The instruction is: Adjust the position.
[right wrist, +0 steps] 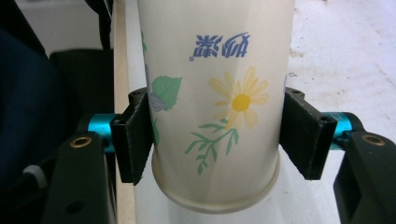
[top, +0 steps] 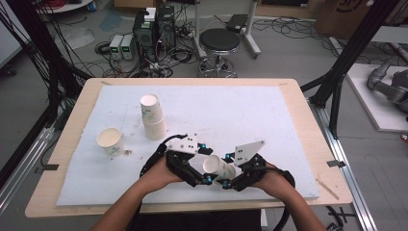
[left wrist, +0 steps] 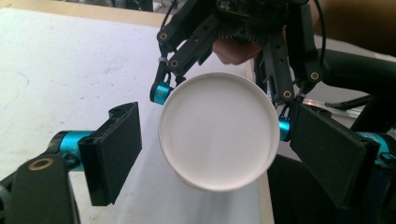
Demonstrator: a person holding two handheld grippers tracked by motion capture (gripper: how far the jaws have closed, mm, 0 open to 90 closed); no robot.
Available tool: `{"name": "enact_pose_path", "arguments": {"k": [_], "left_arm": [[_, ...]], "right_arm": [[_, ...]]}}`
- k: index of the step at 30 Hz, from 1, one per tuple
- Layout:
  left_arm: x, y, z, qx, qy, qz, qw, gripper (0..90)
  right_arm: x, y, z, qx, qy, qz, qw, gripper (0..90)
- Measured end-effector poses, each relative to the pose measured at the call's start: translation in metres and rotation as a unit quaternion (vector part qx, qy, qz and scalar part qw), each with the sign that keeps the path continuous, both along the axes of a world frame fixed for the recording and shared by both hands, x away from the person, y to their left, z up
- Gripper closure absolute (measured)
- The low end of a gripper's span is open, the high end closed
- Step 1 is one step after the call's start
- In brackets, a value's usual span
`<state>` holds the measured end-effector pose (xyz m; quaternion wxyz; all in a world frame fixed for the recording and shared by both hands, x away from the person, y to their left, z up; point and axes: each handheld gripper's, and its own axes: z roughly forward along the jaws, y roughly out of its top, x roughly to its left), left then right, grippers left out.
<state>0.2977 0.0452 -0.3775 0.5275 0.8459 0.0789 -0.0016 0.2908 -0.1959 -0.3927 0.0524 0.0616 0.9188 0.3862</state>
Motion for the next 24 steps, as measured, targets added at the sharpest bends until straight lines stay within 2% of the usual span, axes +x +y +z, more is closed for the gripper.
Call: {"name": "enact_pose_path", "arguments": {"k": [3,16,21,24], "left_arm": [[0.000,0.000,0.000,0.010,0.001,-0.002,0.9999,16.9],[0.002,-0.002,0.001,0.040,0.004,-0.011,0.9991,18.0],[0.003,-0.005,0.001,0.047,0.006,-0.016,0.9988,19.0],[0.003,-0.005,0.001,0.053,0.008,-0.017,0.9984,19.9]], "right_arm": [[0.001,0.006,0.003,-0.024,-0.005,0.010,0.9997,33.3],[0.003,0.013,0.013,-0.069,-0.006,0.025,0.9973,33.3],[0.004,0.019,0.019,-0.100,-0.009,0.033,0.9944,33.2],[0.005,0.022,0.021,-0.109,-0.009,0.038,0.9932,33.2]]}}
